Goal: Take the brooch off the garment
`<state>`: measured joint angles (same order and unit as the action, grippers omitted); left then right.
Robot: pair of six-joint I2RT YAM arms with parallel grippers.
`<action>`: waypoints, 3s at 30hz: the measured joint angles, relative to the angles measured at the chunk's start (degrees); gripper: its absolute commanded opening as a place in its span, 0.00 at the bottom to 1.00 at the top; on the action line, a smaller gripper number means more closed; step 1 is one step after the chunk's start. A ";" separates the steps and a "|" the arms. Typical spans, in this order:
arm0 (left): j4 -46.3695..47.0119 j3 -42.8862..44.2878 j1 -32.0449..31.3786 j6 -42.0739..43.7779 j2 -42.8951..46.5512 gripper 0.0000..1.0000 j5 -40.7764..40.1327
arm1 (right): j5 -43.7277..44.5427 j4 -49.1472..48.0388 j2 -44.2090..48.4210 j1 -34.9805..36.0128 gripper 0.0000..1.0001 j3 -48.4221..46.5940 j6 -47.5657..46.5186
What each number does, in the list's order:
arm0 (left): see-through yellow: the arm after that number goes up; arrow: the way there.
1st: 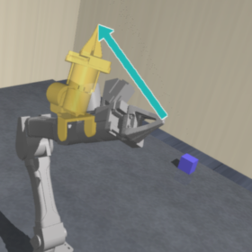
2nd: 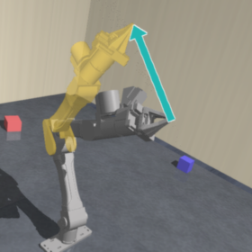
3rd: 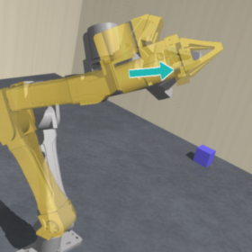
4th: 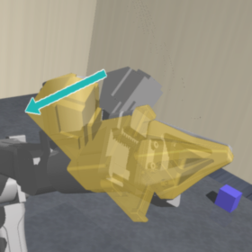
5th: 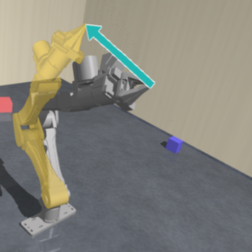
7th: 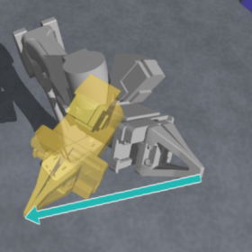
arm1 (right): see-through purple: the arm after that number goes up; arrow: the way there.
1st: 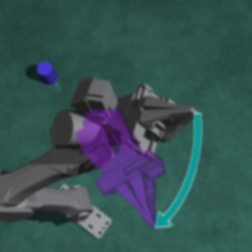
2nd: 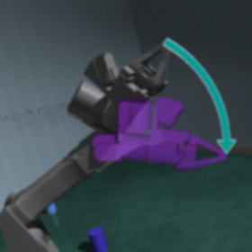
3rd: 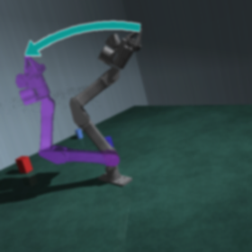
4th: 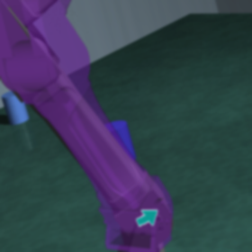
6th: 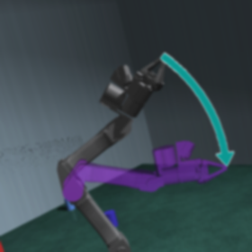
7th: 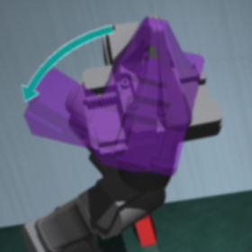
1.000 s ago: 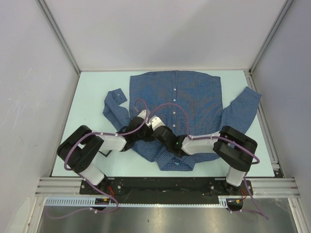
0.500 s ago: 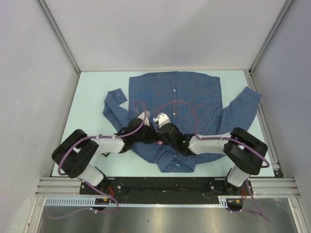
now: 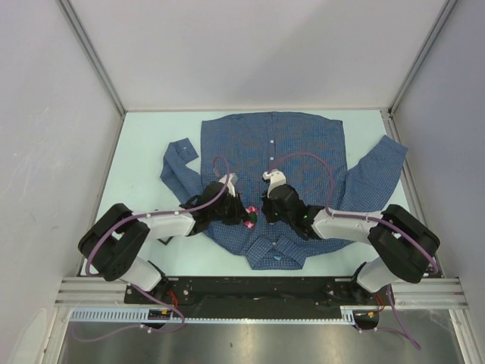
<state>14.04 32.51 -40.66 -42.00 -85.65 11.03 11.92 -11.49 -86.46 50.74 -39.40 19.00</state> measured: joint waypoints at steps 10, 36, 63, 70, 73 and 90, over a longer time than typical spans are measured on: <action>-15.85 11.47 -0.72 4.59 -1.57 0.00 -1.92 | -3.72 -1.07 -0.22 -3.63 0.18 1.92 3.72; -54.27 34.73 -6.99 20.65 -9.35 0.00 -17.73 | -9.42 -1.33 9.05 -9.40 0.18 7.67 6.71; 3.78 8.79 8.41 6.95 2.27 0.00 25.75 | -26.53 11.93 25.18 -15.13 0.48 7.67 4.55; 21.94 3.89 8.66 -0.42 -8.37 0.00 34.51 | -34.91 14.32 23.67 -19.76 0.64 7.85 4.79; 27.34 2.16 8.66 -3.30 -11.21 0.00 36.92 | -39.98 12.74 23.67 -23.54 0.65 8.96 4.83; 42.97 -1.88 7.80 -11.08 -12.55 0.00 42.51 | -60.81 -13.22 14.80 -28.28 0.57 15.30 13.53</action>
<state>57.01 30.63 -32.86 -53.08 -98.19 53.54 -48.88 -24.71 -71.66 22.46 -24.10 32.53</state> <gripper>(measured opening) 0.145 0.604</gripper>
